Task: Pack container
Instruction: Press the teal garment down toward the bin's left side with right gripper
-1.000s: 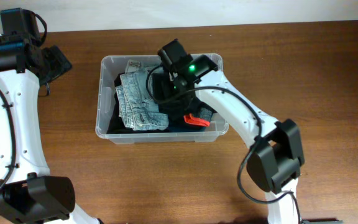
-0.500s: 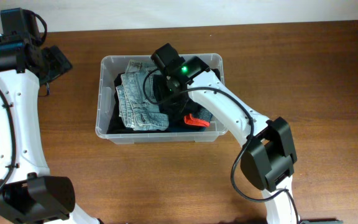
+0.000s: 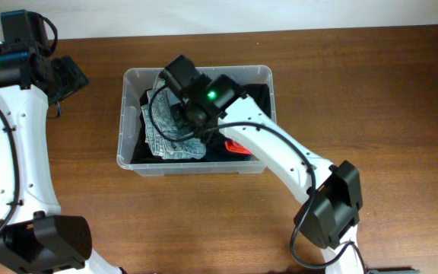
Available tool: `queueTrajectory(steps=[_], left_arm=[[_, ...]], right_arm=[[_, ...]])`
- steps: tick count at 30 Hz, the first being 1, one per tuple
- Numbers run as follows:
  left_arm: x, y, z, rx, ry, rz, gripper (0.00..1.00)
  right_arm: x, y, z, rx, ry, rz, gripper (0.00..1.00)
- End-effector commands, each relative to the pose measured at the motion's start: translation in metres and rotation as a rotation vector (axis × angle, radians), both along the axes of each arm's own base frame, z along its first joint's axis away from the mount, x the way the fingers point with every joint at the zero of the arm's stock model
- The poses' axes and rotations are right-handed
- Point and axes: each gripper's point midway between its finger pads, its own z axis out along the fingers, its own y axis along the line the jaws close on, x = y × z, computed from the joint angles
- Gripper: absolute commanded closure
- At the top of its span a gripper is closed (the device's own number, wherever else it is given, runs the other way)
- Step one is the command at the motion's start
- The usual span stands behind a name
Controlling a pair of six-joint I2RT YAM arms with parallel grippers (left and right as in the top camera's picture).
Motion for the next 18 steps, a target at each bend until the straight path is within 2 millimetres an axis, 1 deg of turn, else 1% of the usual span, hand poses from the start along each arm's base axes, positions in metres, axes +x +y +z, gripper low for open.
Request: queueTrajectory(steps=[1, 2, 3, 4, 6, 11, 14, 16, 18], left_arm=[[-0.003, 0.001, 0.01, 0.004, -0.027, 0.011, 0.01], [-0.003, 0.001, 0.01, 0.004, -0.027, 0.011, 0.01], [-0.003, 0.001, 0.01, 0.004, -0.027, 0.011, 0.01], [-0.003, 0.001, 0.01, 0.004, -0.027, 0.011, 0.01], [-0.003, 0.001, 0.01, 0.003, -0.027, 0.011, 0.0], [-0.003, 0.001, 0.01, 0.004, -0.027, 0.011, 0.01], [-0.003, 0.001, 0.01, 0.004, -0.027, 0.011, 0.01], [-0.003, 0.001, 0.01, 0.004, -0.027, 0.011, 0.01], [-0.003, 0.001, 0.01, 0.004, -0.027, 0.011, 0.0]], right_arm=[[0.008, -0.004, -0.002, -0.027, -0.03, -0.053, 0.96], [0.011, -0.007, -0.008, -0.048, -0.033, -0.072, 0.96], [0.014, -0.01, -0.01, -0.064, -0.041, -0.083, 0.96], [0.017, -0.013, -0.017, -0.088, -0.043, -0.092, 0.96], [0.02, -0.015, -0.026, -0.106, -0.038, -0.098, 0.96], [0.021, -0.011, -0.054, -0.132, 0.004, -0.092, 0.96], [0.016, -0.002, -0.071, -0.11, 0.055, -0.068, 0.96], [0.015, 0.001, -0.075, -0.104, 0.066, -0.062, 0.96], [0.017, -0.001, -0.072, -0.115, 0.05, -0.048, 0.96]])
